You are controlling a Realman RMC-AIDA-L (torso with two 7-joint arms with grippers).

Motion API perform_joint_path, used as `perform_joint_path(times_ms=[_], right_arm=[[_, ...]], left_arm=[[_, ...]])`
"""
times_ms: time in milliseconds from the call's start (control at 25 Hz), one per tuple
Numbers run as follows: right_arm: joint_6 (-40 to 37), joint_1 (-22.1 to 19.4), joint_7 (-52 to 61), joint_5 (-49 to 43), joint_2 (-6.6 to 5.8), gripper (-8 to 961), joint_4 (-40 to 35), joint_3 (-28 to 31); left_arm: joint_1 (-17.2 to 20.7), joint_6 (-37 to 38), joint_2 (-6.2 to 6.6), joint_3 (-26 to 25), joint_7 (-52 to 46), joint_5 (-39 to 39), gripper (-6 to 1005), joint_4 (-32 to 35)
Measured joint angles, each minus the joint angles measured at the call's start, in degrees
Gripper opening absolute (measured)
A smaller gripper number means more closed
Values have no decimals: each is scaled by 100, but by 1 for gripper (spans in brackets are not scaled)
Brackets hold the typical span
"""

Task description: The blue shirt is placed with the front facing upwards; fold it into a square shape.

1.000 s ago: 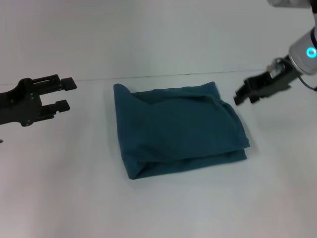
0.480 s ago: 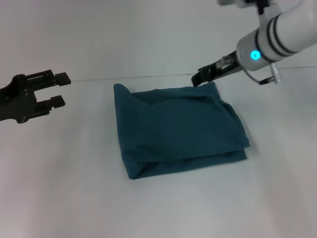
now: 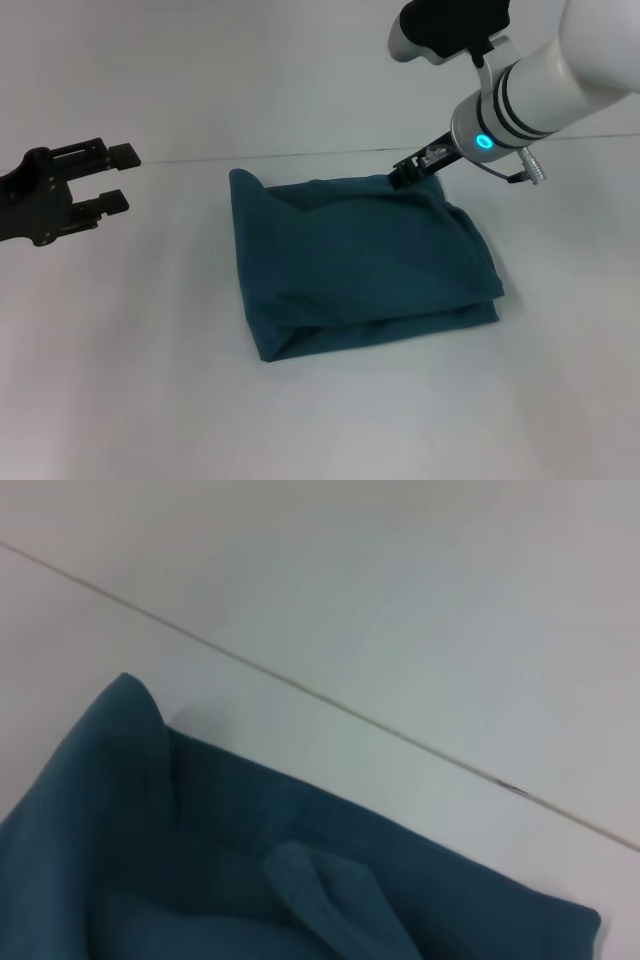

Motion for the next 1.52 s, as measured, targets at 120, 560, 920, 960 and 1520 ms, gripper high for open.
perform_joint_path(times_ms=[120,560,920,960,1520], right_arm=[[112,68,-20,-4,5,443,181,-2],[251,231,3,-214,11,436,687,-57],[377,241,96,-224,32,400,773,-64],[377,241,96,-224,32,391,773,-64],[356,248,263,-369,35,22,767,-64]], left_arm=[[0,-22,0,0,0,0,721,-23],[-8,-127,0,0,8,2,724,-31],[-14,-134,-13,1,26,2,727,-49],[-8,-134,-19,1,26,2,727,-49],[5,-133,-26,1,26,2,731,-46]])
